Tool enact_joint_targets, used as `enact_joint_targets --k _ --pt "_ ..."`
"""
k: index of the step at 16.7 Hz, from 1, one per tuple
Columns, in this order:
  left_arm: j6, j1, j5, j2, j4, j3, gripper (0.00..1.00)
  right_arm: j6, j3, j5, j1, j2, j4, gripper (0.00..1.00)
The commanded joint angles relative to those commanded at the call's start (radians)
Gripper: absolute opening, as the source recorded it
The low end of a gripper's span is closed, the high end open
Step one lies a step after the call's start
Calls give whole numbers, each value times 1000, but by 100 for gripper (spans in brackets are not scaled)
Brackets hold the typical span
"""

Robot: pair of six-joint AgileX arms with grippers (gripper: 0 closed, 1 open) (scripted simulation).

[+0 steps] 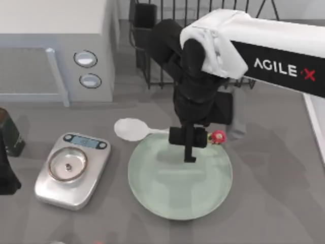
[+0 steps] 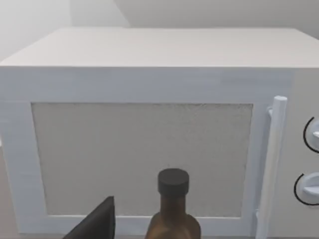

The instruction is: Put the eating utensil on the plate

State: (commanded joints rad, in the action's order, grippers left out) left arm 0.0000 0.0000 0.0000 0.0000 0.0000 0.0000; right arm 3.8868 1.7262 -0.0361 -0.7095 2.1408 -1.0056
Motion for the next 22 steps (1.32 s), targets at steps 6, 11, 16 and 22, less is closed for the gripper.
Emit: enact_joint_targets --k 6,11,16,22 --pt "0 0 0 0 0 0 100 11 -23 28 -33 13 4 0" --pt "0 0 0 0 0 0 100 15 -58 44 -60 58 -6 0" --pt "0 0 0 0 0 0 100 14 -68 45 -63 69 -6 0" --pt "0 0 0 0 0 0 100 14 -68 45 -63 69 -6 38"
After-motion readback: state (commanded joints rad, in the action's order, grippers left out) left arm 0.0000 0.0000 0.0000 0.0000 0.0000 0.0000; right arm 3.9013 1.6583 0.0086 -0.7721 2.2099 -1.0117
